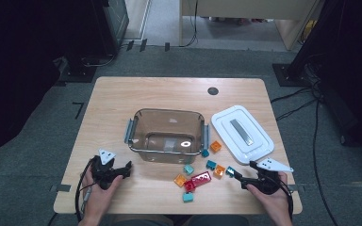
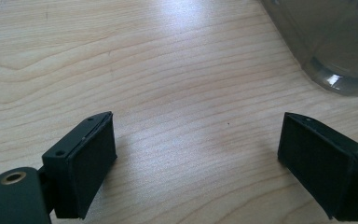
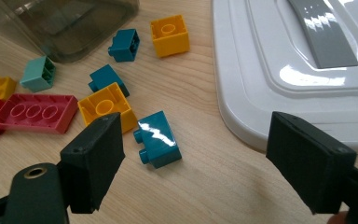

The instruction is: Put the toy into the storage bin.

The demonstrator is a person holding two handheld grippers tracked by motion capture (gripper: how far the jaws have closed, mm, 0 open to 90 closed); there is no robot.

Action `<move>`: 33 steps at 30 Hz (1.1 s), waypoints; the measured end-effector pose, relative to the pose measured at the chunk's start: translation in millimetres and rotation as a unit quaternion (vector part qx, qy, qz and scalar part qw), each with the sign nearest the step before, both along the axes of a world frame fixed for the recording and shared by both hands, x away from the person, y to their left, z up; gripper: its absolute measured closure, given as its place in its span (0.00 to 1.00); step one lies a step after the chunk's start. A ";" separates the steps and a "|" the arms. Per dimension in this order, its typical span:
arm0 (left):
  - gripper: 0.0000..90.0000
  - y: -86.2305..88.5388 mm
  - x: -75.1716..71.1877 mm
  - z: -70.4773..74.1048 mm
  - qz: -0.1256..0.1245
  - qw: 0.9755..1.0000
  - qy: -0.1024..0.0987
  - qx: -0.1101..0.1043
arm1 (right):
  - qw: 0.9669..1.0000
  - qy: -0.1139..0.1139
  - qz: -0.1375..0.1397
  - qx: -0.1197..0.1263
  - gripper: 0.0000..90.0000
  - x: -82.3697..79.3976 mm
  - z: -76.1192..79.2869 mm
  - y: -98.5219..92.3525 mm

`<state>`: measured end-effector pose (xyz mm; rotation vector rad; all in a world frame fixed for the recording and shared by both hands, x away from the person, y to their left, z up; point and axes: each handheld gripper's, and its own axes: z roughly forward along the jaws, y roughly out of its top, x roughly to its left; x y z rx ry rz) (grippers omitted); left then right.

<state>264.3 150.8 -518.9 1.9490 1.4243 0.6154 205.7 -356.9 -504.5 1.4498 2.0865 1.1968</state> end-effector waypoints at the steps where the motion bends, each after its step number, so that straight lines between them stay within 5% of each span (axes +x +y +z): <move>1: 0.12 0.0 0.0 0.0 0.000 1.000 0.000 0.000 | 1.000 0.001 -0.001 0.001 0.21 0.3 -0.4 0.4; 10: 0.12 -0.1 0.2 -0.1 0.001 1.000 0.000 0.000 | 1.000 0.000 0.006 -0.028 0.31 0.6 -8.2 5.6; 20: 0.12 0.0 0.2 0.0 0.000 1.000 0.000 0.000 | 0.999 -0.004 0.053 -0.006 0.51 -1.1 -11.3 8.1; 33: 0.12 -0.1 0.2 -0.1 0.001 1.000 0.000 0.000 | 0.996 -0.006 0.076 -0.055 0.67 2.2 -18.2 22.2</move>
